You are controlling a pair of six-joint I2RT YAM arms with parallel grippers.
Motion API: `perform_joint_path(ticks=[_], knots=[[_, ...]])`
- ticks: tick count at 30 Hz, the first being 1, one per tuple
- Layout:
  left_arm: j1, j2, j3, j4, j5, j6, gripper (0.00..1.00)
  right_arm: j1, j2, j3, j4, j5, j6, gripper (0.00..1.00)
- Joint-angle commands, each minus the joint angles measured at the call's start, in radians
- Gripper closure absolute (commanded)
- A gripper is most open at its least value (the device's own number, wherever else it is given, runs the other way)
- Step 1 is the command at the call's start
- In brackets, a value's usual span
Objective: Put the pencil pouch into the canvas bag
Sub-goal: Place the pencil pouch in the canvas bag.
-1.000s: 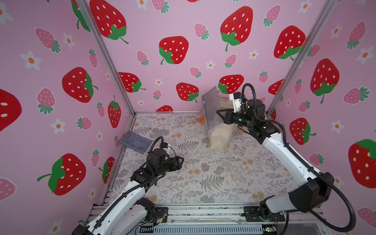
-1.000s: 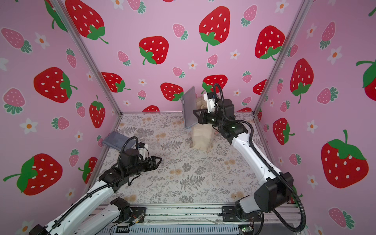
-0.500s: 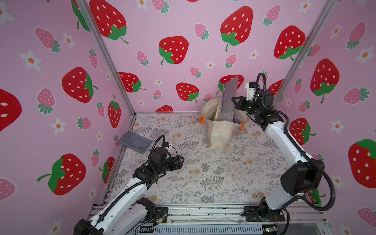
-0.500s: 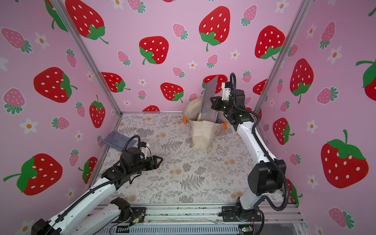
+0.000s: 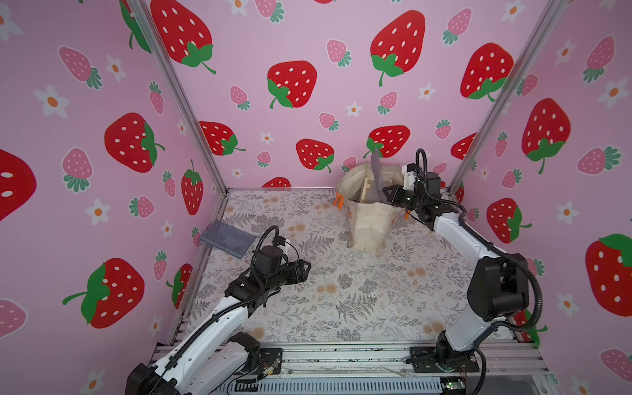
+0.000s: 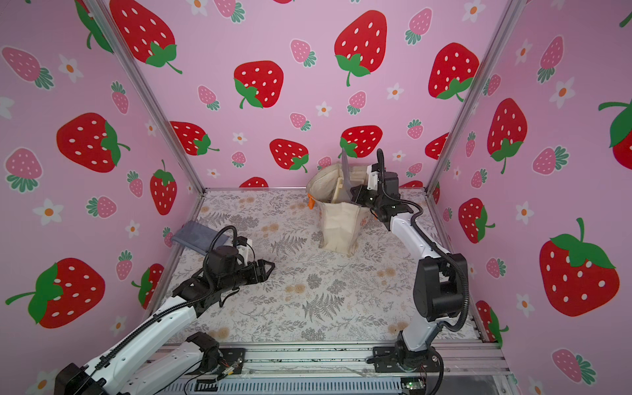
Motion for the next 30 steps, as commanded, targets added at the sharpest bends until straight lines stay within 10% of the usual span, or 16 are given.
perform_joint_path(ticks=[1,30], knots=[[0.001,0.006,0.042,0.025,-0.001,0.01,0.24,0.02,-0.022,-0.049,0.065,-0.013,0.041,1.0],[0.002,-0.027,0.014,0.032,-0.009,0.012,0.24,0.062,-0.121,-0.169,0.169,0.024,0.153,1.0]])
